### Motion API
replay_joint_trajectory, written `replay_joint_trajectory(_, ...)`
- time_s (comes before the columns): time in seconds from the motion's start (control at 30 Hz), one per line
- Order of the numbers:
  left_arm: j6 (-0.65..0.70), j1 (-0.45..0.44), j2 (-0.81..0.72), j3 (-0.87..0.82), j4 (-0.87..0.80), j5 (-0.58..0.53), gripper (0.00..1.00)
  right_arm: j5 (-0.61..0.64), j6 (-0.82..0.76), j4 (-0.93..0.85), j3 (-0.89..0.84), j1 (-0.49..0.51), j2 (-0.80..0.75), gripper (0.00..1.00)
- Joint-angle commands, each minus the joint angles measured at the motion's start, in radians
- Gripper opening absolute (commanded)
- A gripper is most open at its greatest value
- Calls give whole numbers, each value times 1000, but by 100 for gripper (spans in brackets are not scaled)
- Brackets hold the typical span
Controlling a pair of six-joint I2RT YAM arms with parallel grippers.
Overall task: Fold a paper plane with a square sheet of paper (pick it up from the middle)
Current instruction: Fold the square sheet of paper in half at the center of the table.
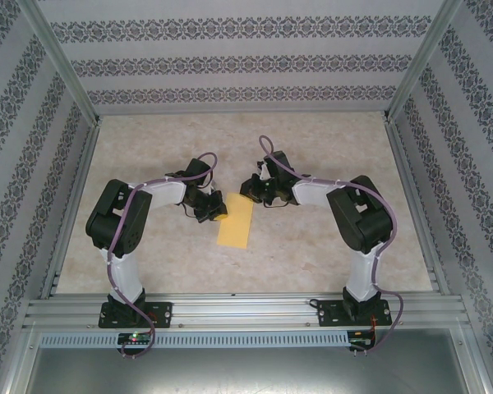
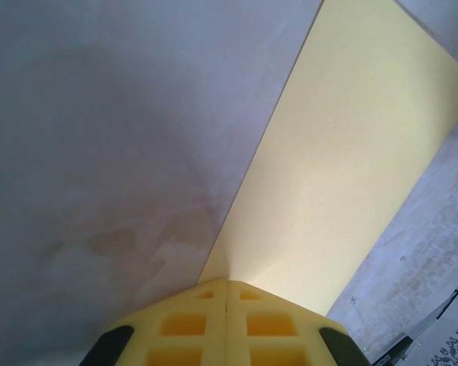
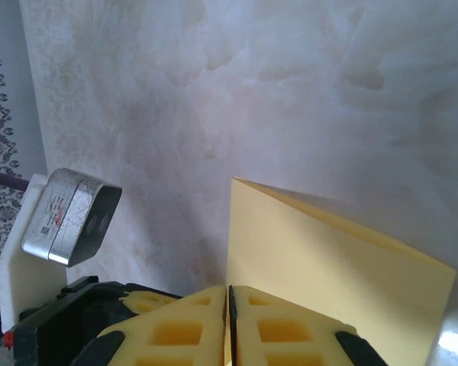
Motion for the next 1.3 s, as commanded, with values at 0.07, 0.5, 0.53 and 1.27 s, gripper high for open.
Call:
replay_joint_trajectory(0.07,13,-10,26,-19,-91,-73,0,33,-55,-93,43,-12,39,13)
replay_joint_trajectory(0.5,15,-10,36,-14,-93,-70,0,-20,-22,-21,11,-51,88,13)
replay_joint_trajectory(0.53,14,-11,36,-15,-93,-70,0,-22,-21,-21,14,-54,72,13)
replay_joint_trajectory(1.27,24,-12,-7,-23,-75,-51,0,22,-97,-184,69,-47,44,17)
